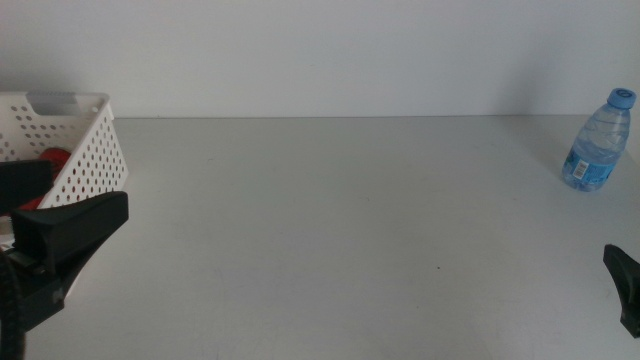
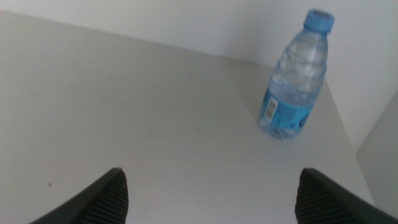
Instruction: Use arms to grab the bottles and put them into the dustbin to the left of the table.
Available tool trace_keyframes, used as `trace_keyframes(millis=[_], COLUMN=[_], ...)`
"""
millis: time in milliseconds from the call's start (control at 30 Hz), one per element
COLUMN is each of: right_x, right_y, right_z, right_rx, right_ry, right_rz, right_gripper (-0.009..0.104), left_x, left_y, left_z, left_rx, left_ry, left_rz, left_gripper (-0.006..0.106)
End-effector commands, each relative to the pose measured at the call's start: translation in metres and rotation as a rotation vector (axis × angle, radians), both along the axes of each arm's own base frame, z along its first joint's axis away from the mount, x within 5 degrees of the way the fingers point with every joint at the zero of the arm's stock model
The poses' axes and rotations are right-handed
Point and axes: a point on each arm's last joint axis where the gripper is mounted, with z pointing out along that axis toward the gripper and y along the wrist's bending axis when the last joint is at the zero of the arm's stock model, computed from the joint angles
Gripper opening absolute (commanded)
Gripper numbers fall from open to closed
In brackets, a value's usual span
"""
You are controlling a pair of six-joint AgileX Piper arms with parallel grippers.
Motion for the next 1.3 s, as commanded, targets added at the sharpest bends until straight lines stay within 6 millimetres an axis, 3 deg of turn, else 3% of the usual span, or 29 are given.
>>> trace_keyframes(millis=[0,333,633,1000,1267], right_x=[0.014,0.059,0.078,0.13,0.157], right_y=[0.002,-0.004,-0.004,-0.021,-0.041], right_z=[0.021,-0.004,-0.019,-0.035,-0.053], right_rx=[-0.005,0.155,0.2,0.219,0.156], right_ry=[-0.181,-0.269,-0.426,-0.392,-0.365], right_rz=[0.029,-0.065,-0.055,-0.257,-0.399], right_gripper=[0.07,0.07,0.07,0.07,0.07], left_x=[0.0,0.0,0.001,0.001,0.001], left_y=[0.0,0.0,0.0,0.0,0.0], left_z=[0.016,0.016,0.016,0.016,0.016], left_rx=[-0.069,-0.069,-0.068,-0.068,-0.068], left_ry=[-0.077,-0.077,-0.078,-0.078,-0.078], left_rz=[0.007,0.007,0.008,0.008,0.008], left_gripper=[0.076,0.076,0.076,0.076,0.076])
